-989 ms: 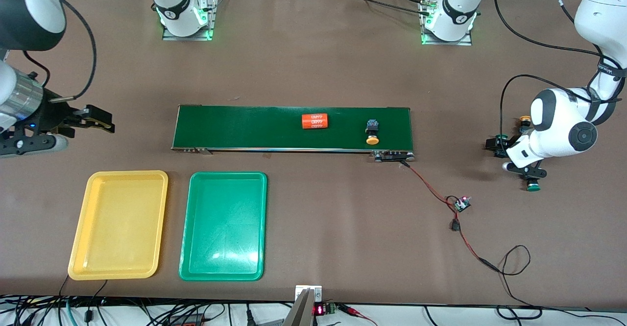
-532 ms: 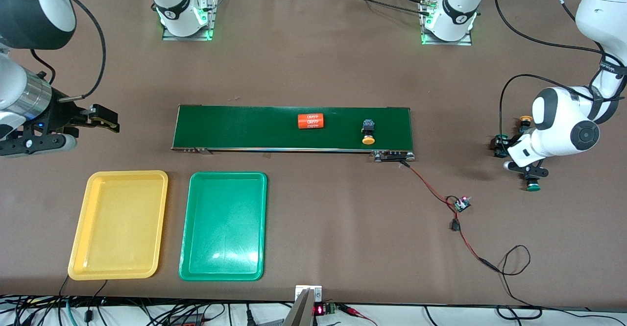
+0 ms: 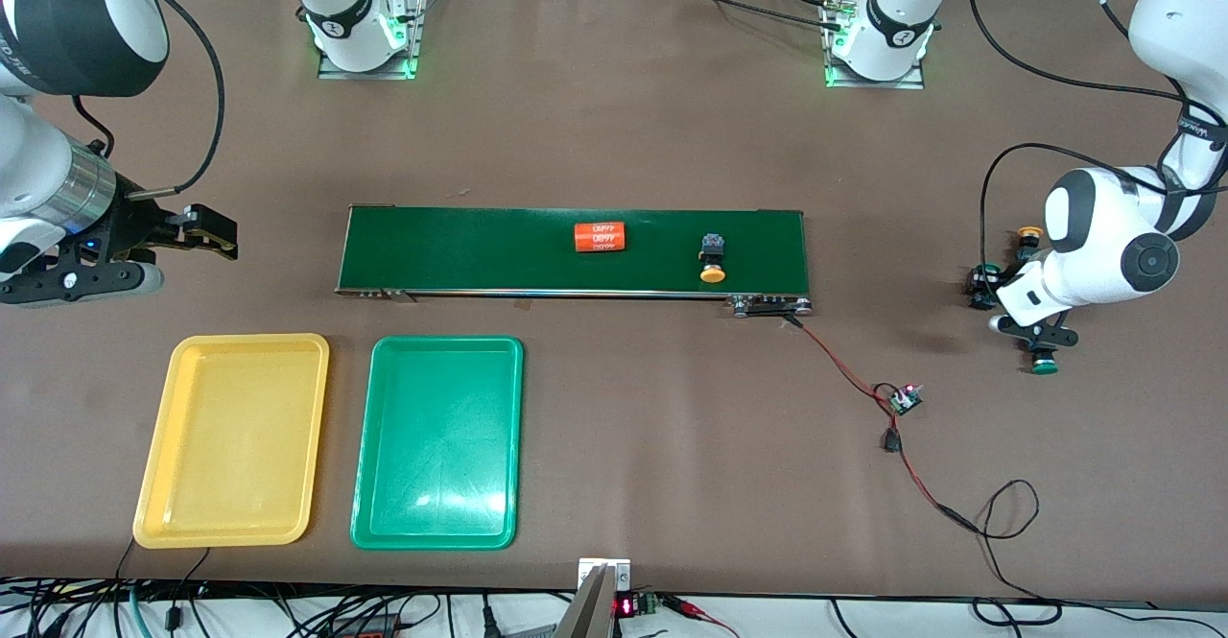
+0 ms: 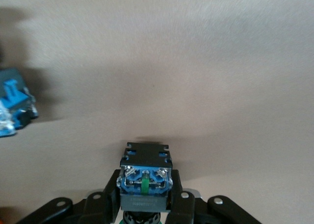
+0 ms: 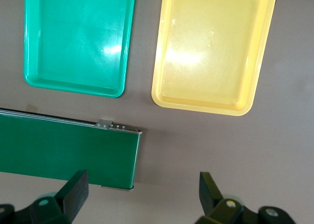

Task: Sort buttons by color to trays
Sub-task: 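Place the dark button on the conveyor belt and release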

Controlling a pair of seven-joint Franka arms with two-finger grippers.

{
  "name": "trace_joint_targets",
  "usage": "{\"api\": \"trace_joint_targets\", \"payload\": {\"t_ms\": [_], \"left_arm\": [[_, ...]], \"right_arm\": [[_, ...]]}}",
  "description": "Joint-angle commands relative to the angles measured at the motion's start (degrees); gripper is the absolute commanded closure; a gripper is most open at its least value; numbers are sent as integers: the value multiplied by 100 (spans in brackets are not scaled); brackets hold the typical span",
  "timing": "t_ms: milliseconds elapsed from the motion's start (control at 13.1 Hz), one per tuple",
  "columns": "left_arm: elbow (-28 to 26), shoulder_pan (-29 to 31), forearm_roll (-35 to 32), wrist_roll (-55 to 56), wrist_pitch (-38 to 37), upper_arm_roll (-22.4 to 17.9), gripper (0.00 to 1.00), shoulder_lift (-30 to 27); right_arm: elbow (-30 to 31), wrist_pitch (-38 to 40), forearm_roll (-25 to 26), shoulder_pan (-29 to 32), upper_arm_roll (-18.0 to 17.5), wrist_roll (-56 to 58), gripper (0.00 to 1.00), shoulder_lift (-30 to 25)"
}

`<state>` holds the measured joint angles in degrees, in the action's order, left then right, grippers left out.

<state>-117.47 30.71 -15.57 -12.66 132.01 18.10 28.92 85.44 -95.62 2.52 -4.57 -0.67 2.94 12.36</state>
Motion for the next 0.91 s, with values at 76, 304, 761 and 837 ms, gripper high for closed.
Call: {"api": "trace_joint_targets", "payload": {"t_ms": [76,304,761,837], "left_arm": [[-154,-415,1,105,-630,80,100,-816],[-276,-838,578,466,-817,168,100,-1168],[-400,-1628,1476,1097,-817,212,100,-1371],[-391,-1786,1600,1229,-799,212,100,-1371]], "right_arm": [[-9,35,64,-52,-21,57,0,3],[-9,26,90,-202,-21,5,0,-5],[-9,-1,108,-211,-12,31,0,-5],[-9,-1,108,-219,-12,22,0,-5]]}}
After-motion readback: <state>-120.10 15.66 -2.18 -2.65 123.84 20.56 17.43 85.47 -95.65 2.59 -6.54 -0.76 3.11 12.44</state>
